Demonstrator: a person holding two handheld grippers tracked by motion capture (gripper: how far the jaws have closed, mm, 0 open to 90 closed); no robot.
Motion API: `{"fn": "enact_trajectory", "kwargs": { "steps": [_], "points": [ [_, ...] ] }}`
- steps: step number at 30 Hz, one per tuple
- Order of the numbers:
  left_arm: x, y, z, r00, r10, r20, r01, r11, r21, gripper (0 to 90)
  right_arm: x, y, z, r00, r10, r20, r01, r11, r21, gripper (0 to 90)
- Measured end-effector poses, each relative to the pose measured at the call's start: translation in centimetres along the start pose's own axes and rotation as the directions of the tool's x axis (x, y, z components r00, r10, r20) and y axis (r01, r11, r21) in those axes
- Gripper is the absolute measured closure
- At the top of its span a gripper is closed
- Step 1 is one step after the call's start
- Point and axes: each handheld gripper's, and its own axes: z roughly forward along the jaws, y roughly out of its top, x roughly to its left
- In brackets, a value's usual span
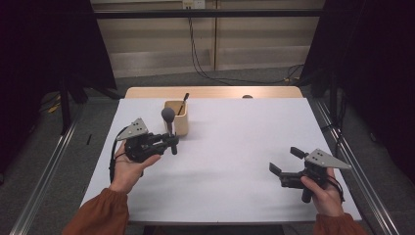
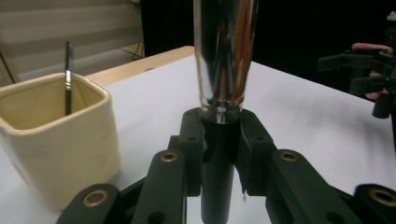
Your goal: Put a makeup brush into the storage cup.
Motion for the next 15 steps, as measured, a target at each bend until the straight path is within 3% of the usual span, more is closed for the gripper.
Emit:
{"fn": "enact_trajectory", "kwargs": {
  "steps": [7,13,15],
  "points": [
    [1.2,1.0,-0.6,0.9995,-0.009,-0.03,0.008,0.9996,-0.027,74.6,-0.7,-1.2,-1.5,0.9992,0.003,0.04,-0.003,1.0,0.004,0.0],
    [2.0,1.5,-0.6,0.9981,-0.013,-0.06,0.011,0.999,-0.043,74.6,-1.2,-1.7,-2.0,0.998,0.033,0.054,-0.032,0.9993,-0.021,0.0],
    [2.2,1.7,-0.4,0.9979,-0.017,-0.063,0.014,0.9985,-0.052,74.6,-1.2,-1.7,-2.0,0.998,0.024,0.058,-0.023,0.9993,-0.029,0.0]
  ]
}}
